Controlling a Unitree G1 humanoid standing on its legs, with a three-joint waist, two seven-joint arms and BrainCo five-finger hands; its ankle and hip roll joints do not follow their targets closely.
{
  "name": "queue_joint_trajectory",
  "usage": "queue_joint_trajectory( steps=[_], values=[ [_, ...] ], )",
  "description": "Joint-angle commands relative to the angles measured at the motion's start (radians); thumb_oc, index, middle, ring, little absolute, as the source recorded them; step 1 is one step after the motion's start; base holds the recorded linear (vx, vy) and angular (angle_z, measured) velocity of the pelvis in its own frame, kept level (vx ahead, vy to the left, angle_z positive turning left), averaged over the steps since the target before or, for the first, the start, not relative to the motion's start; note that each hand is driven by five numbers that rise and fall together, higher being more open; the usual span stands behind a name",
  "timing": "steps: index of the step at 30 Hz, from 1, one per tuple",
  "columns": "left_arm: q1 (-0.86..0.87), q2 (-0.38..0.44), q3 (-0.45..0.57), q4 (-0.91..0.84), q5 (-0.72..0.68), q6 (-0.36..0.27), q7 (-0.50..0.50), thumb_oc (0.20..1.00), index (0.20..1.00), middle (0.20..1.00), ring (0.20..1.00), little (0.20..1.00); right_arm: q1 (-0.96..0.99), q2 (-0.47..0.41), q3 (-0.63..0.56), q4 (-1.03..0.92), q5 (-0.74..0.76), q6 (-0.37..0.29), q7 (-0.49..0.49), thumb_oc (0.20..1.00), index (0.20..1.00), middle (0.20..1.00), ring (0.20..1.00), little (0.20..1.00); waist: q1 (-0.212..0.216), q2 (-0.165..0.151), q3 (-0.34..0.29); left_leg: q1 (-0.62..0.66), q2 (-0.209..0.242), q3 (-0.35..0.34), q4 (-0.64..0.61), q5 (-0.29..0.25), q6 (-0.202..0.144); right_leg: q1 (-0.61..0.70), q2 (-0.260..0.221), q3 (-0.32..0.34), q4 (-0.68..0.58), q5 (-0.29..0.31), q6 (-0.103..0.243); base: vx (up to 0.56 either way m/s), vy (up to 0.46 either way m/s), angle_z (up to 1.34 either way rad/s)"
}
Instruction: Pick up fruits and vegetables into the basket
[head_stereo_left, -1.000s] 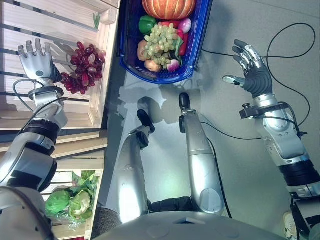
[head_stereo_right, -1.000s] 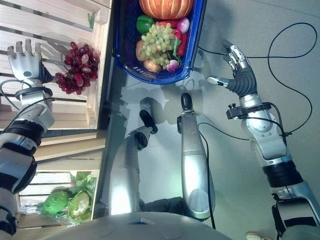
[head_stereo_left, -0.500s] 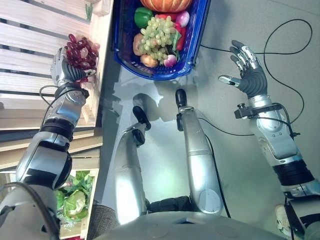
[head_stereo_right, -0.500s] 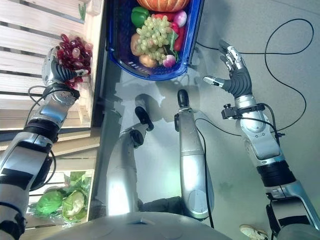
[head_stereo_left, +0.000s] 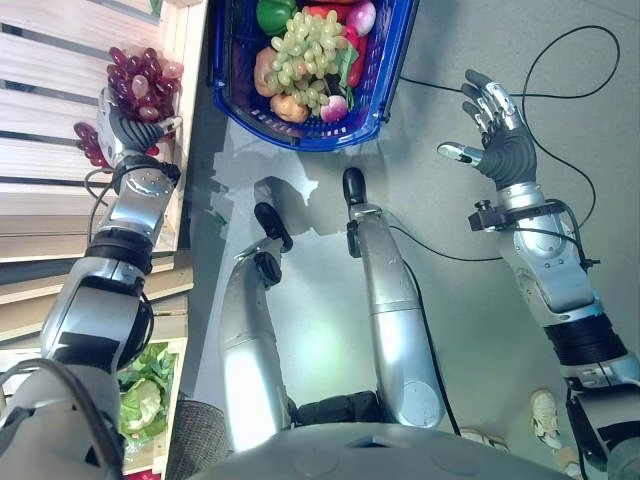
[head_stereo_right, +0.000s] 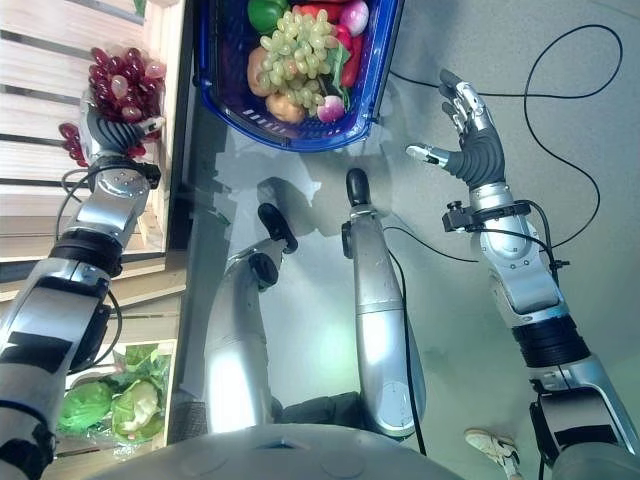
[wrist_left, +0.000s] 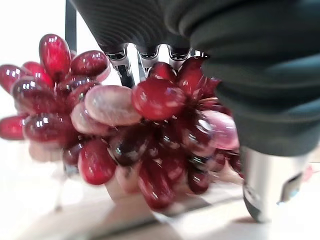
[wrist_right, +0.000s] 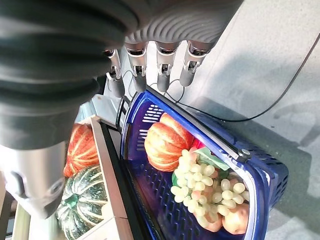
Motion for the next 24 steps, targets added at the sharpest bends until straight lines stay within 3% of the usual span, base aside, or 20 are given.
queue_joint_trajectory(
  steps=[1, 8, 18, 24],
  values=[
    [0.029, 0.059, -0.028, 0.080, 0.066, 0.098, 0.033, 1.000, 1.000, 1.000, 1.000, 1.000, -0.005, 0.001, -0.016, -0.019, 0.043, -0.060, -0.022, 1.000, 1.000, 1.000, 1.000, 1.000, 0.007, -0.050, -0.043, -0.018, -0.040, 0.042, -0.026, -0.032, 0.042, -0.014, 0.054, -0.004, 0.019, -0.025, 0.059, 0.00, 0.000, 0.00],
    [-0.004, 0.061, -0.053, 0.145, 0.066, 0.159, 0.012, 1.000, 1.000, 1.000, 1.000, 1.000, -0.028, -0.008, -0.002, 0.003, 0.057, -0.073, -0.039, 1.000, 1.000, 1.000, 1.000, 1.000, 0.007, -0.053, -0.043, -0.042, -0.040, 0.036, -0.026, -0.030, 0.034, -0.035, 0.055, -0.004, 0.018, -0.023, 0.059, 0.00, 0.000, 0.00],
    [-0.032, 0.050, -0.068, 0.157, 0.047, 0.113, 0.005, 1.000, 1.000, 1.000, 1.000, 1.000, -0.049, -0.013, 0.010, 0.002, 0.052, -0.068, -0.063, 1.000, 1.000, 1.000, 1.000, 1.000, 0.004, -0.052, -0.043, -0.051, -0.038, 0.035, -0.030, -0.025, 0.030, -0.046, 0.058, -0.003, 0.017, -0.022, 0.058, 0.00, 0.000, 0.00],
    [-0.053, 0.021, -0.045, 0.152, -0.068, 0.035, -0.001, 1.000, 1.000, 1.000, 1.000, 1.000, -0.059, 0.001, 0.015, 0.002, 0.053, -0.061, -0.070, 1.000, 1.000, 1.000, 1.000, 1.000, 0.003, -0.061, -0.043, -0.063, -0.035, 0.031, -0.025, -0.027, 0.033, -0.054, 0.062, -0.006, 0.020, -0.023, 0.057, 0.00, -0.029, -0.01]
  ],
)
